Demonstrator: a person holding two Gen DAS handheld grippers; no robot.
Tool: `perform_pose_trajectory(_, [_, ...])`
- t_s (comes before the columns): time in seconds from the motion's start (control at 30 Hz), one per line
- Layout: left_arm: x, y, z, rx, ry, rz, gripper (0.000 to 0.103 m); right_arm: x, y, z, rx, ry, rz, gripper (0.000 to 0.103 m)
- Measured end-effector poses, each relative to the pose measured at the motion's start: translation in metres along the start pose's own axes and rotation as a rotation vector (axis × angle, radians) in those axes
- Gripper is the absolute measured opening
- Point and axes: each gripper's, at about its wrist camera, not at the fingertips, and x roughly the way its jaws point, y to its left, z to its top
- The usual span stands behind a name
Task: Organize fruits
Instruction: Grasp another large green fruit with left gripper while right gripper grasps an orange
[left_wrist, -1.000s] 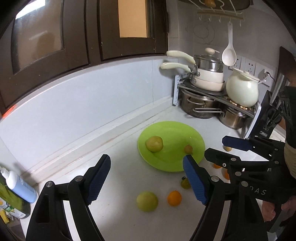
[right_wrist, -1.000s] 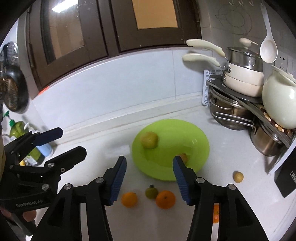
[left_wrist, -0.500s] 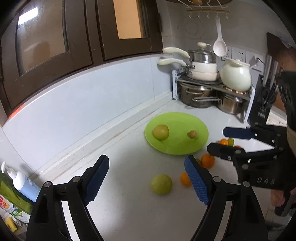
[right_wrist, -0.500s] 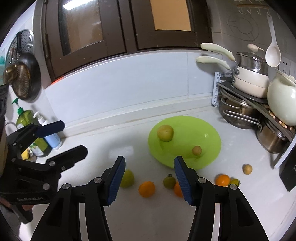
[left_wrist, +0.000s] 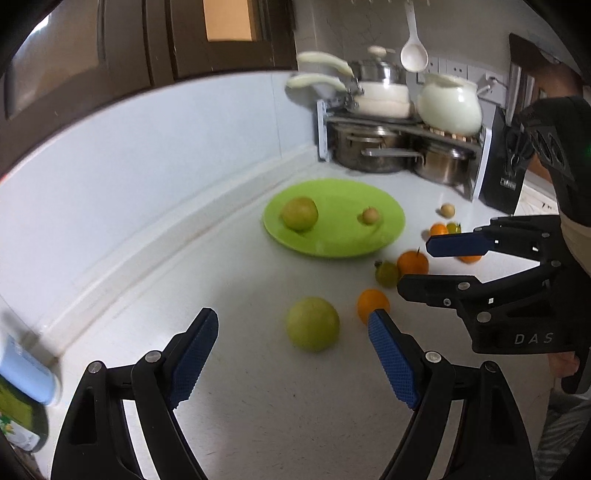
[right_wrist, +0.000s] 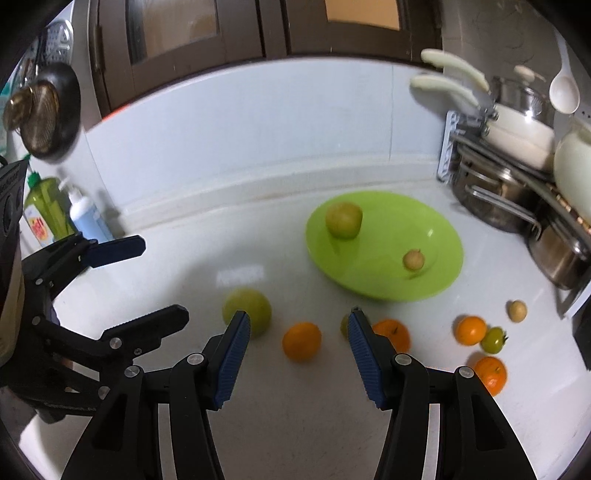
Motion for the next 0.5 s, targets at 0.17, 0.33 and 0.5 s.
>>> perform_pose_trajectory(0.17, [0.027,0.002,-0.011,0.008,0.041,-0.027,0.083,0.021,-0.001,-0.007,-0.020,0.046,-0.010,0.056])
perform_pose_trajectory(0.33, [0.045,0.002,-0.015,0.023,0.059,-0.055,0.079,0.035,-0.002,-0.011,-0.019,0.081,-0.004,0.056])
perform_pose_trajectory(0.5, [0.059,0.004,-0.015,0.033,0.071,-0.070,0.071,0.047,-0.004,-0.013,-0.024,0.109,-0.001,0.055])
